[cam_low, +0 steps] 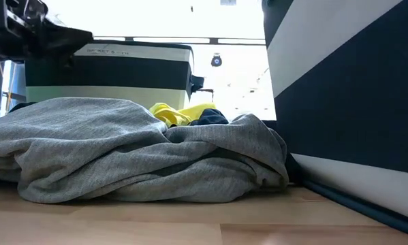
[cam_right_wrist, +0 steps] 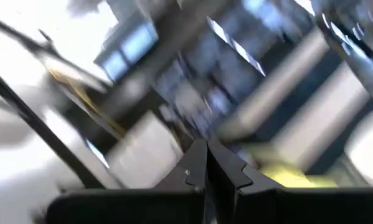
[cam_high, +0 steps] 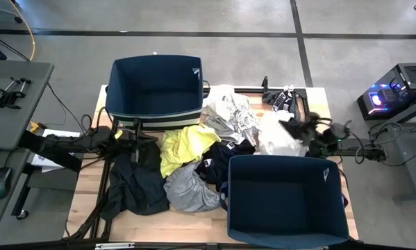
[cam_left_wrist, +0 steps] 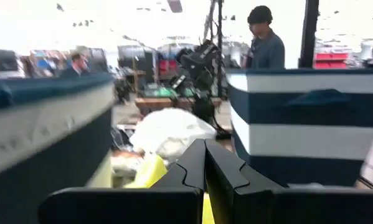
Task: Sort clothes
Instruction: Put the white cloth into the bottom blue laundry bin
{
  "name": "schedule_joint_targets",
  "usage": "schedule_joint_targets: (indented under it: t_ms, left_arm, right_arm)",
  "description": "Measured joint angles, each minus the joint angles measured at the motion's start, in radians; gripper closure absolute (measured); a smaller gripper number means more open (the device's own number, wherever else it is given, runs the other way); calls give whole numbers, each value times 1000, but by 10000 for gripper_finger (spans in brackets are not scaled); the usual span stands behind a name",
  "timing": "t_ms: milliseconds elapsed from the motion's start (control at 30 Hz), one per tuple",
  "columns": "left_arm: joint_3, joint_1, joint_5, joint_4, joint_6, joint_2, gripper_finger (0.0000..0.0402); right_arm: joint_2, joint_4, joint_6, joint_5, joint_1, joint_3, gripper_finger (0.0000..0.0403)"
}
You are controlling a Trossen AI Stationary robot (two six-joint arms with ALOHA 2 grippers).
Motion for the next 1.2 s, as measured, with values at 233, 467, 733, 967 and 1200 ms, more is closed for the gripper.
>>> schedule_joint_targets:
  t_ms: [233, 467, 733, 967, 1200]
  left_arm:
    - [0, 0, -26, 33, 16, 0, 401]
    - [0, 0, -27, 93, 14, 0, 401]
    - [0, 1, -88, 154, 57, 0, 401]
    - [0, 1, -91, 153, 58, 0, 401]
    - [0, 0, -91, 153, -29, 0, 401]
  right_arm:
    - [94, 32, -326, 189, 0, 234, 402]
    - [448, -670, -297, 409, -2, 763, 402]
    - [980, -1649, 28, 299, -179, 1390, 385]
    - [1250, -1860, -179, -127, -431, 1501, 275]
    - [1362, -1865, -403, -304, -679, 1269, 119]
